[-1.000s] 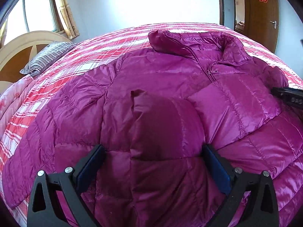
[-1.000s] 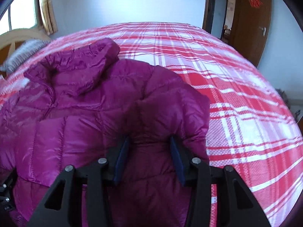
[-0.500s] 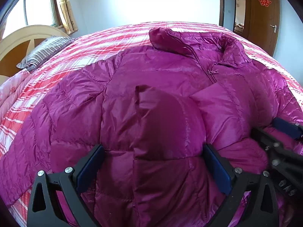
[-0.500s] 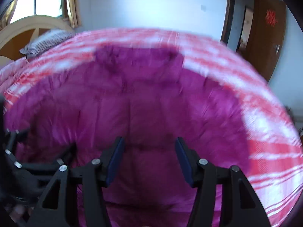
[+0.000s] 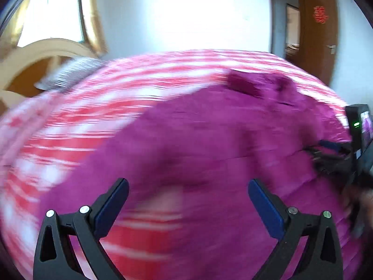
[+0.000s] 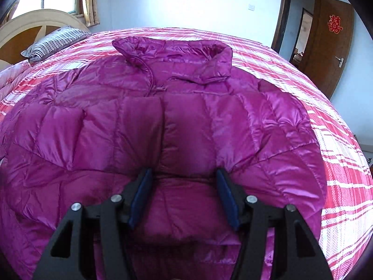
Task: Fold large clothes
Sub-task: 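Open the right tool and release the sleeve onto the jacket back, then grasp the other sleeve cuff with the left tool, then lift the sleeve with the left tool and fold it toward the right tool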
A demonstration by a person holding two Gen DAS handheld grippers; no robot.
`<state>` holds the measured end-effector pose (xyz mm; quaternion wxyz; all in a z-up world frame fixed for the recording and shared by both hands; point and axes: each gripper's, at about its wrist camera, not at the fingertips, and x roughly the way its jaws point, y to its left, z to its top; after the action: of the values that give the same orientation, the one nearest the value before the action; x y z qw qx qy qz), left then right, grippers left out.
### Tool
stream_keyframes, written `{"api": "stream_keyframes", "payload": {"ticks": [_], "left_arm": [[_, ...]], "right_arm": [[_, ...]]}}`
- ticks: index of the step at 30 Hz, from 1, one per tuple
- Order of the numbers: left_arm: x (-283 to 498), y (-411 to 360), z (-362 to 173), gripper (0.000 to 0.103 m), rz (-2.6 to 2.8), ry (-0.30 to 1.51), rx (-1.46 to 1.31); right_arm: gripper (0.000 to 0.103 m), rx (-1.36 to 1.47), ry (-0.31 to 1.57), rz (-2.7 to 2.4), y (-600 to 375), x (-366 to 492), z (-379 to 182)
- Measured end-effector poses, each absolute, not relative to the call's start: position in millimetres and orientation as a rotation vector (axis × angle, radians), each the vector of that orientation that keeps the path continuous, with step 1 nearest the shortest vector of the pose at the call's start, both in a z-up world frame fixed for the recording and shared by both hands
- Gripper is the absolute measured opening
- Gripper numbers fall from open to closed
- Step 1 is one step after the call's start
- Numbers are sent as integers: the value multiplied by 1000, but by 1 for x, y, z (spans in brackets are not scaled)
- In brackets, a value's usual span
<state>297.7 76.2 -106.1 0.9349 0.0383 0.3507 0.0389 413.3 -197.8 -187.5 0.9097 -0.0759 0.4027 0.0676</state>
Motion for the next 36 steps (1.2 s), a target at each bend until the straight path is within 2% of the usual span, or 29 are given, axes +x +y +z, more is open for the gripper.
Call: {"api": "stream_keyframes", "payload": {"ticks": [4,7,10,12,15,17,18,20,21,23,27,36], "left_arm": [[269,167,-111,102,281,746,88],[241,240,-122,102,422,780,-29],[219,274,-128,101,450,771,-152],[213,280,-130,97,434,760,-206],[226,275,-137,83,384,777,-250],[243,270,-145,64,369,793,-268],[254,267,-152,62,357,815,-269],[270,262,-165,44,392,859,-238],[272,258,-165,42,405,841,-230],[269,252,-160,16,396,813,-203],[259,242,-127,12,361,729,-157],[275,226,-36,11,343,553,-82]], "right_arm": [[61,-157,827,140,-197,413,-188],[61,-162,823,138,-197,412,-188],[61,-162,819,139,-198,411,-188],[61,-162,817,139,-198,411,-187],[61,-164,813,137,-198,411,-188],[62,-166,810,135,-197,410,-188],[62,-166,809,136,-198,410,-187],[62,-164,807,135,-198,410,-187],[62,-164,806,135,-199,409,-187],[63,-164,804,135,-200,409,-187],[64,-160,802,133,-201,410,-187],[65,-161,799,130,-201,409,-187]]}}
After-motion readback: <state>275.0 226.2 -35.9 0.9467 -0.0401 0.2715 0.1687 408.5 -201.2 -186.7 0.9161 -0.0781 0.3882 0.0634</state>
